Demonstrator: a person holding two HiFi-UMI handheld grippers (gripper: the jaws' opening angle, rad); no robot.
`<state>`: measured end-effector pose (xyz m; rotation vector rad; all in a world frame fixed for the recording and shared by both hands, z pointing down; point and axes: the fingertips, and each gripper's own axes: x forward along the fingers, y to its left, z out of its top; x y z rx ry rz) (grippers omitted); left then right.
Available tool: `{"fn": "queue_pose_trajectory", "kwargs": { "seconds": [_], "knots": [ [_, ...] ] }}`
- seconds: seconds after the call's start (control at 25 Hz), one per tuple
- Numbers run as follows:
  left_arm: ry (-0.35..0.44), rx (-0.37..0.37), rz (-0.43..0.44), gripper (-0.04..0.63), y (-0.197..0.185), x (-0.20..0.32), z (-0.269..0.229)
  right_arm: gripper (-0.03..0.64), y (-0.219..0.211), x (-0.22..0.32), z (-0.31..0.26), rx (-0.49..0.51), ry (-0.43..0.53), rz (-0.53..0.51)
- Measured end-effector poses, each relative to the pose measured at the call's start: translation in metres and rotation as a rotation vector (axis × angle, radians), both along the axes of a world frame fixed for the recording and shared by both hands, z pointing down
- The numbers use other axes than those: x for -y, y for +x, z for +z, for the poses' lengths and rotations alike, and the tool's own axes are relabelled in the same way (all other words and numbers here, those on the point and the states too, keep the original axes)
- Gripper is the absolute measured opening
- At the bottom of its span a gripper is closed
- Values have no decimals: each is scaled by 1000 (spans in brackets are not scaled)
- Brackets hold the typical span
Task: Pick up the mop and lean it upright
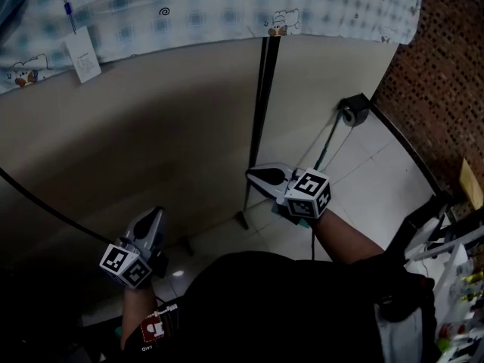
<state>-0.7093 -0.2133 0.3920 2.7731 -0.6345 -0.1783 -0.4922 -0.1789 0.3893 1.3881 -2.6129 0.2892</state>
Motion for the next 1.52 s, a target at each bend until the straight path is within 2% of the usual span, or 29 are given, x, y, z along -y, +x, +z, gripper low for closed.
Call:
{"fn": "queue_pose_trajectory", "kwargs": {
  "seconds": [0.16,0.24,0.32,0.48,0.6,0.76,0.92,1.12,1.24,1.4,1.52],
  "knots": [
    [19,29,-19,3,31,-10,-2,15,37,-8,1,5,17,-23],
    [39,24,-37,3,59,-16,-6,15,69,-13,2,3,32,-37],
    [49,7,-54,3,98,-23,-10,15,109,-17,2,-12,47,-52],
    [14,-38,-46,3,188,-48,-8,15,186,-29,-3,-23,45,-84],
    [2,-43,-22,3,252,-54,-9,15,237,-31,-8,-11,35,-82],
    [2,-17,18,3,306,-62,-8,15,288,-37,3,-10,24,-84],
    [-13,-24,42,3,327,-50,-1,15,311,-34,1,13,29,-49],
    [14,-17,122,3,341,-32,-1,15,315,-26,-9,-18,48,-6],
    [59,-8,177,3,346,-15,5,15,321,-22,-14,-8,57,23],
    [47,-40,197,3,368,-16,1,15,340,-20,-13,0,52,43],
    [21,3,177,3,384,-18,9,15,361,-18,-13,2,58,33]
  ]
}}
